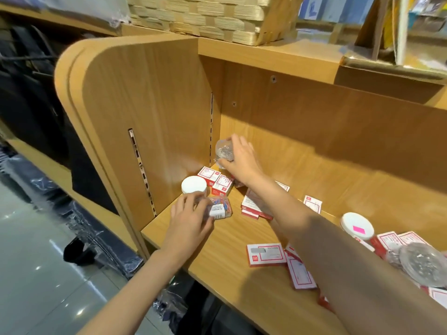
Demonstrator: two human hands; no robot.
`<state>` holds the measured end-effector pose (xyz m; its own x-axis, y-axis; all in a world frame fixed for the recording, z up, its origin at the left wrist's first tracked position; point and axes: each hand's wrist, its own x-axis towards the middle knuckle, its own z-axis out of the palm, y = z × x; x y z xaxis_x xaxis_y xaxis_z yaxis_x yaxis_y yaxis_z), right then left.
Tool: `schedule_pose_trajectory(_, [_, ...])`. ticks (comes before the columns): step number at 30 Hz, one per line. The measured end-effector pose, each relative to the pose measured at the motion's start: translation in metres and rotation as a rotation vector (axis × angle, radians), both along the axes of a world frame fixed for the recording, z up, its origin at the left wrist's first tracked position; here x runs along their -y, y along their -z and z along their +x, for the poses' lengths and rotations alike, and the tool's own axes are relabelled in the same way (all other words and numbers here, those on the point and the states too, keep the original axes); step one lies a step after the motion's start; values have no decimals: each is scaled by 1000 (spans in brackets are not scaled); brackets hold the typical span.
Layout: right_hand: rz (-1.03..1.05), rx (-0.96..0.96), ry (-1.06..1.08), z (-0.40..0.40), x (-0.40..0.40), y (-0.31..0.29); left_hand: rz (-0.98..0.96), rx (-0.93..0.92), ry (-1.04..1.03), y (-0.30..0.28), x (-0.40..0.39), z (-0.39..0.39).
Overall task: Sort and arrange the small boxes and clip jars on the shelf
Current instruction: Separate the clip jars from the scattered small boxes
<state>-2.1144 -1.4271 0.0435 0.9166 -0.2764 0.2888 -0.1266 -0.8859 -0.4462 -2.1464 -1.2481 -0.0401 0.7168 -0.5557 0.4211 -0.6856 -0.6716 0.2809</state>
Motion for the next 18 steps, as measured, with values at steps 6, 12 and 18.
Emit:
schedule_pose_trajectory(6, [156, 19, 66, -2, 7, 20, 13, -18, 20, 0, 0, 2])
schedule_pose_trajectory(12, [22, -84, 88, -73, 58, 8, -130, -23, 116, -7, 6, 4])
schedule_pose_trajectory(18, [58, -399, -82, -126, 69, 23, -64, -78, 255, -9, 49, -2])
